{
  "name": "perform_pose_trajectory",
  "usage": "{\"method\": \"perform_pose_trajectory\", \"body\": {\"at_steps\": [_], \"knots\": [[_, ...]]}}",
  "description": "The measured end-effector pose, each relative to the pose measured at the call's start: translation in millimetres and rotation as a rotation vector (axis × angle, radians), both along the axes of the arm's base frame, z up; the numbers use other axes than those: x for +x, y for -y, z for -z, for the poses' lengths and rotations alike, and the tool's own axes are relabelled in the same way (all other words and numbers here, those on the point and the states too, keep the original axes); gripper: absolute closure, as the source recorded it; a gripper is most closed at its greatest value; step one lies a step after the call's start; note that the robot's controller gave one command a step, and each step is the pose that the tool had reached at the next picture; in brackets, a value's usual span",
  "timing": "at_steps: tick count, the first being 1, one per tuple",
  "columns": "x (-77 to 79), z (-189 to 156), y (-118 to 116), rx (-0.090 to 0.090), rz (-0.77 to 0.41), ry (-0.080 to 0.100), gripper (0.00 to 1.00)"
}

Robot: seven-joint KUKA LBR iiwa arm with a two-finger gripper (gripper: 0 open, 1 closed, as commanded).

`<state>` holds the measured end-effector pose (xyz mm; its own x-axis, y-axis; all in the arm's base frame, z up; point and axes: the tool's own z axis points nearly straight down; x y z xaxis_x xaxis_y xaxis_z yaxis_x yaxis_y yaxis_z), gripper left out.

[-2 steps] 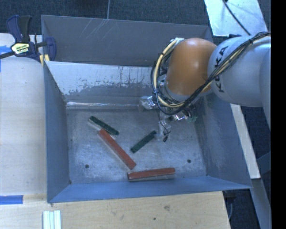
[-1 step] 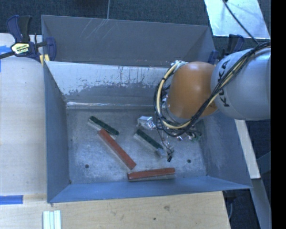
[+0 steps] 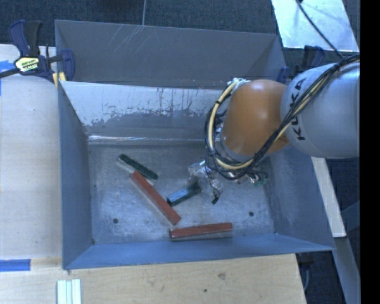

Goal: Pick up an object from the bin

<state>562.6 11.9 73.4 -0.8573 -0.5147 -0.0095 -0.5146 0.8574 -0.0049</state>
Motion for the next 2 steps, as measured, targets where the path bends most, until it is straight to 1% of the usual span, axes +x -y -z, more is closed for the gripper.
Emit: {"method": "perform_pose_trajectory", "body": {"at_steps": [1, 2], "knots": [[-5.4, -141.8, 14.1, -0.002, -0.065, 0.002, 1.00], [-7.0, -136.7, 13.8, 0.000, -0.064, -0.007, 0.00]]}}
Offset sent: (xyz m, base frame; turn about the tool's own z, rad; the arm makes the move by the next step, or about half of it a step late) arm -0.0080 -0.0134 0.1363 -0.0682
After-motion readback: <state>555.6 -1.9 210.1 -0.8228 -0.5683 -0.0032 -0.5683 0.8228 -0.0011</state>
